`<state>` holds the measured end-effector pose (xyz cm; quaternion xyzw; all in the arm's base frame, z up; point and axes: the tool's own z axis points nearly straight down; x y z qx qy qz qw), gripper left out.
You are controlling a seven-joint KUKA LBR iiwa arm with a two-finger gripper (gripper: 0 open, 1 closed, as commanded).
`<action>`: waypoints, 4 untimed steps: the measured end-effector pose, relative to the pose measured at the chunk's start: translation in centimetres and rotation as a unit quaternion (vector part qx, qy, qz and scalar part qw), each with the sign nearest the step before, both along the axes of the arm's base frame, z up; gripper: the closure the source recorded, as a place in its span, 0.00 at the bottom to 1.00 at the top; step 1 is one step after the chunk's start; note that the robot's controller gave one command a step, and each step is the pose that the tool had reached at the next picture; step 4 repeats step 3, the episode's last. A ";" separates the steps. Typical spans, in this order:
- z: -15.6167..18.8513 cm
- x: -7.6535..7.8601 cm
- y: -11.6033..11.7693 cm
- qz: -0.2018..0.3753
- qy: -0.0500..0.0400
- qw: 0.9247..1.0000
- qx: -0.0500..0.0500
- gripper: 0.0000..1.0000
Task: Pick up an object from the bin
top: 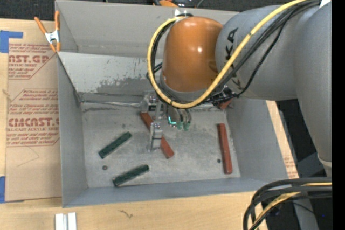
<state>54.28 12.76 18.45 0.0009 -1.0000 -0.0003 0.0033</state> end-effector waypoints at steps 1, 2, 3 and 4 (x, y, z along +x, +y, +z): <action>-11.7 -0.9 2.6 0.020 0.000 1.000 0.000 0.00; -11.2 -0.6 2.5 0.018 -0.003 1.000 0.001 1.00; 2.0 -1.5 3.3 0.008 -0.007 1.000 0.002 1.00; 2.0 -1.5 3.3 0.008 -0.007 1.000 0.002 1.00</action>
Offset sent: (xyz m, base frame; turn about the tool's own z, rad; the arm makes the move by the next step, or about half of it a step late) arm -0.0063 0.0242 -0.1122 -0.0371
